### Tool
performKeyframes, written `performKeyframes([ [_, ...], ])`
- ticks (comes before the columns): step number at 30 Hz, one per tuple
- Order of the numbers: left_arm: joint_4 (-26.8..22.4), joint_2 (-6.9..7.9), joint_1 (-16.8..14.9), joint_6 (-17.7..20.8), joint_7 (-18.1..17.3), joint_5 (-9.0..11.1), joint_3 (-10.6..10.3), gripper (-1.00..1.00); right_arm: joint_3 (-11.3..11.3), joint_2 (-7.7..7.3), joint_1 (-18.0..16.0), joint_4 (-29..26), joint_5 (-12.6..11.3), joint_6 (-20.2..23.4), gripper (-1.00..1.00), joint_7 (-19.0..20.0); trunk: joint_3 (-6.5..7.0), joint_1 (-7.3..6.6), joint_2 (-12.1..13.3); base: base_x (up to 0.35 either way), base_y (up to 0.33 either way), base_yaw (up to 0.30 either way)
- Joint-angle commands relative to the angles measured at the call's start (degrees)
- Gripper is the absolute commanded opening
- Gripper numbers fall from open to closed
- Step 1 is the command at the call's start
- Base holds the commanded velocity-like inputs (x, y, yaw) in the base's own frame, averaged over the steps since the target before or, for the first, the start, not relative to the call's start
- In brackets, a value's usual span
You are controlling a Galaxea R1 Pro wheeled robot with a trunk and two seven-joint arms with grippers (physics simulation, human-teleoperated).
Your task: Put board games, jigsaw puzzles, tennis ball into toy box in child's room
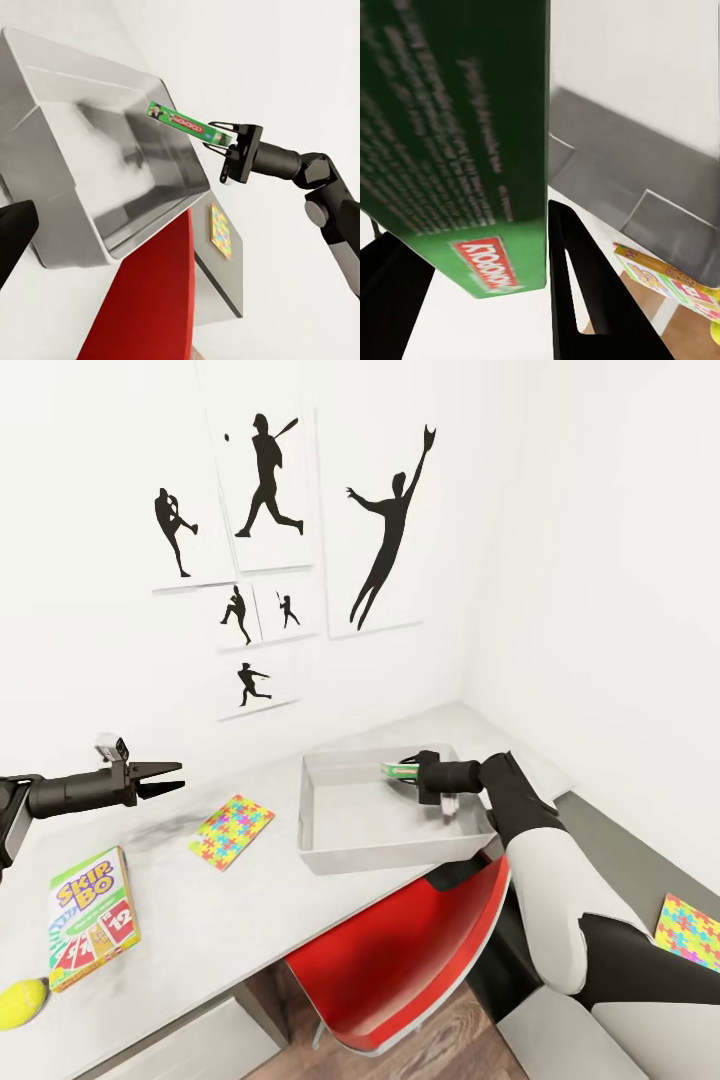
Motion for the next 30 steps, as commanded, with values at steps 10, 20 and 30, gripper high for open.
performKeyframes([
  [10,0.0,0.02,0.0,0.6,-0.2,-0.1,0.0,1.00,-0.4,-0.65,-0.1,0.0,0.0,0.4,1.00,-0.3,-0.12,0.03,-0.1,0.000,0.000,0.000],
  [20,0.0,0.02,0.0,0.6,-0.2,-0.1,-0.1,1.00,-0.2,-0.68,-0.1,-0.1,-0.1,0.5,1.00,2.9,-0.12,0.03,-0.1,0.000,0.000,0.000],
  [30,0.0,0.11,0.0,0.6,-0.2,-0.1,0.0,1.00,0.5,-0.68,-0.1,-2.3,0.0,5.1,1.00,5.5,-0.12,0.03,-0.1,0.000,0.000,0.000],
])
